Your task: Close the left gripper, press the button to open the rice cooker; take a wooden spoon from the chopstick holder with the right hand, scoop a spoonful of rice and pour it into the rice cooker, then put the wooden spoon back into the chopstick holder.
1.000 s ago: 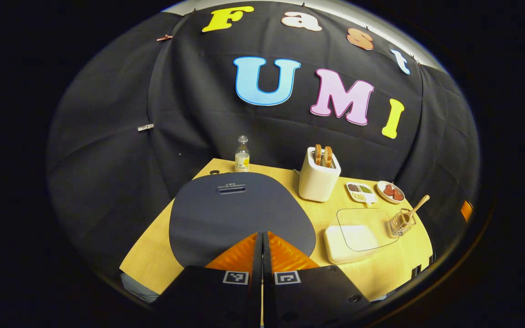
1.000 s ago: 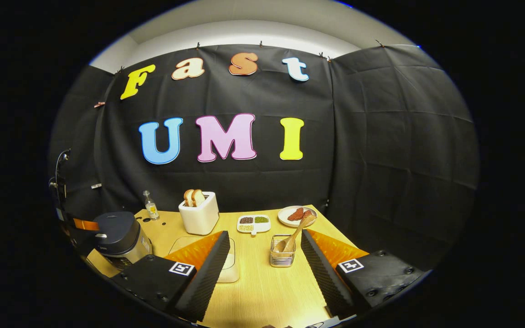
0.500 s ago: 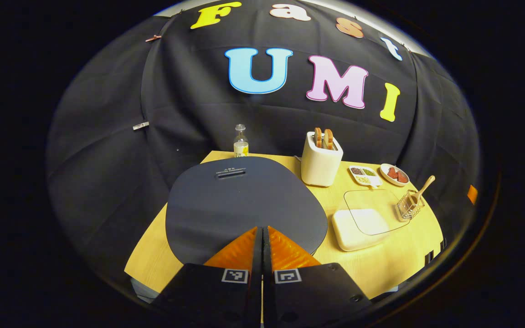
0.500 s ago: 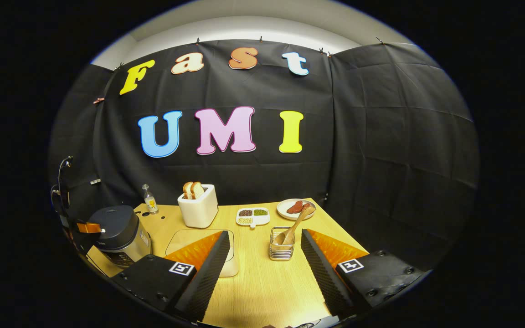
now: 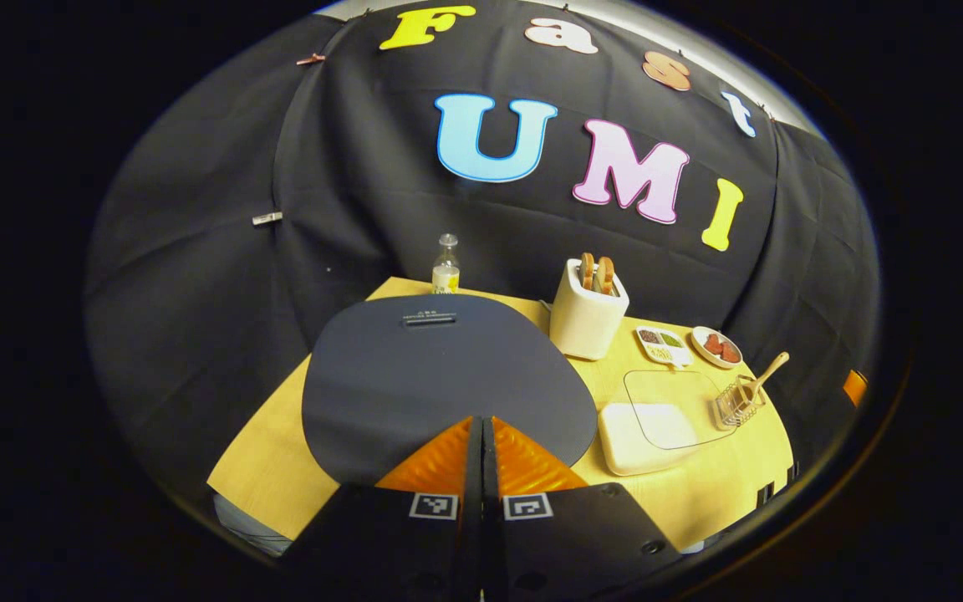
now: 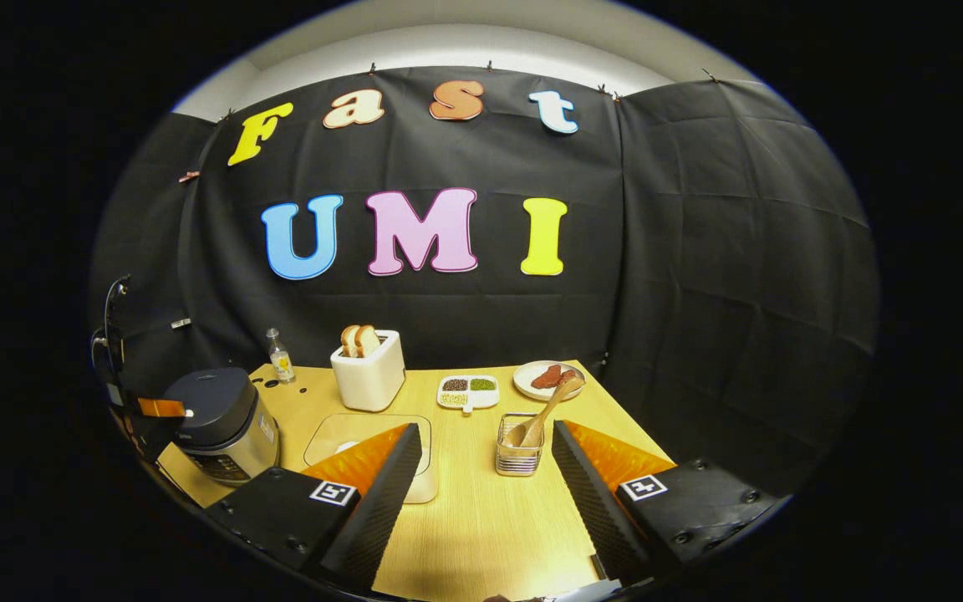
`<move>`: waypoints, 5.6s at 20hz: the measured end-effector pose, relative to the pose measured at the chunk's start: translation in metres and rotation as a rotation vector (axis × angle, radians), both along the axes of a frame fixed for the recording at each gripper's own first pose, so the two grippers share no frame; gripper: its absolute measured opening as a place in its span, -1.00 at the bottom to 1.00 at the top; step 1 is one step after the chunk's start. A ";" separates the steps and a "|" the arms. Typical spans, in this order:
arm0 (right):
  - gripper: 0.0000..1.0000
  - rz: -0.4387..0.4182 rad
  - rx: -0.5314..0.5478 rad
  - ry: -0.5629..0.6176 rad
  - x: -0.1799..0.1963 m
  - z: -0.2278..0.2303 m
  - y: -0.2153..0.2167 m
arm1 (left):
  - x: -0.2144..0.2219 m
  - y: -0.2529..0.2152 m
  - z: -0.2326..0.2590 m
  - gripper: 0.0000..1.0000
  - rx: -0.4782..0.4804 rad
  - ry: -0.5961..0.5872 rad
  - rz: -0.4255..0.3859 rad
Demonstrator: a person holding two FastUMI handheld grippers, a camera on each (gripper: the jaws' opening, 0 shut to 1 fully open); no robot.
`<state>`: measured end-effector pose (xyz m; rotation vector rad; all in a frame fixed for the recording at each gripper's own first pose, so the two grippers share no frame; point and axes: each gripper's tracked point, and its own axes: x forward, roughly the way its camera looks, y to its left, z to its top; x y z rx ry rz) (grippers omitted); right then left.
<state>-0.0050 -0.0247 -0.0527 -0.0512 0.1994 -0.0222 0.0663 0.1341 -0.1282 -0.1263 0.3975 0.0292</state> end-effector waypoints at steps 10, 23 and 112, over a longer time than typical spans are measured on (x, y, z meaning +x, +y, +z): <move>0.97 0.104 -0.006 -0.004 0.070 0.010 -0.009 | -0.037 0.008 0.129 -0.77 0.115 -0.313 0.276; 0.97 -0.003 0.088 0.093 0.171 -0.047 -0.100 | -0.074 -0.085 0.085 0.91 0.053 -0.160 0.343; -0.67 0.132 0.580 0.460 0.167 -0.163 0.189 | -0.089 -0.015 -0.032 0.91 -0.167 0.005 0.111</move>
